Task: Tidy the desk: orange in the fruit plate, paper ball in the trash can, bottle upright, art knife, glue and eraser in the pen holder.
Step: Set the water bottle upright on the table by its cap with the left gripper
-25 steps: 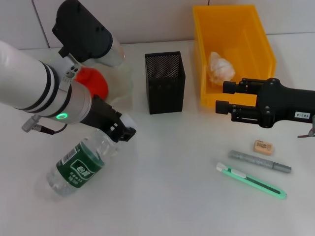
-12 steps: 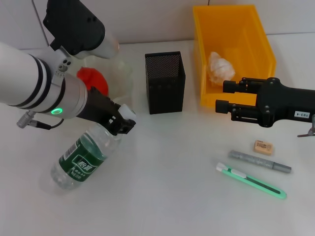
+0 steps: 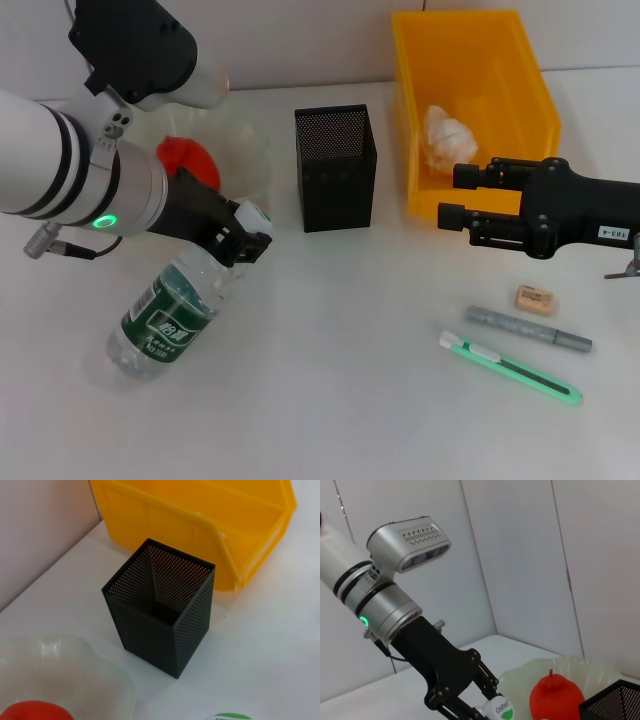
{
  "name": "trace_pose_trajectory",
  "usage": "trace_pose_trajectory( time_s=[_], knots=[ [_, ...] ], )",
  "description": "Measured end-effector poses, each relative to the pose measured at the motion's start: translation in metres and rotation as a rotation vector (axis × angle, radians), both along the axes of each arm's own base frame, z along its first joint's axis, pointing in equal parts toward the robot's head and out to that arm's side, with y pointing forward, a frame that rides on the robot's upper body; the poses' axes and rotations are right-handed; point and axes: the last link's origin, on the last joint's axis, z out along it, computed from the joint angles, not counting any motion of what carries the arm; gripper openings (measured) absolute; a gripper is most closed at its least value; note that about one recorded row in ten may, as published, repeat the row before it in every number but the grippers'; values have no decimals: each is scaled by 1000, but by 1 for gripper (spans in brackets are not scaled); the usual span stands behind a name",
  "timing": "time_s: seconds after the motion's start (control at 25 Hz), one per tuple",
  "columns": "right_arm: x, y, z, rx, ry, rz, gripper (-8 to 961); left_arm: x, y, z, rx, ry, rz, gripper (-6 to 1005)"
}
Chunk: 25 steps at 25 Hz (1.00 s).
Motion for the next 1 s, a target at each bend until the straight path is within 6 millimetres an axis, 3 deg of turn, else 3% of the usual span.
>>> trace_pose_trajectory(
  time_s=[1.0],
  knots=[
    [-1,1,0,1,-1,1,636,1,-1,12,21,-33,12,440]
  ],
)
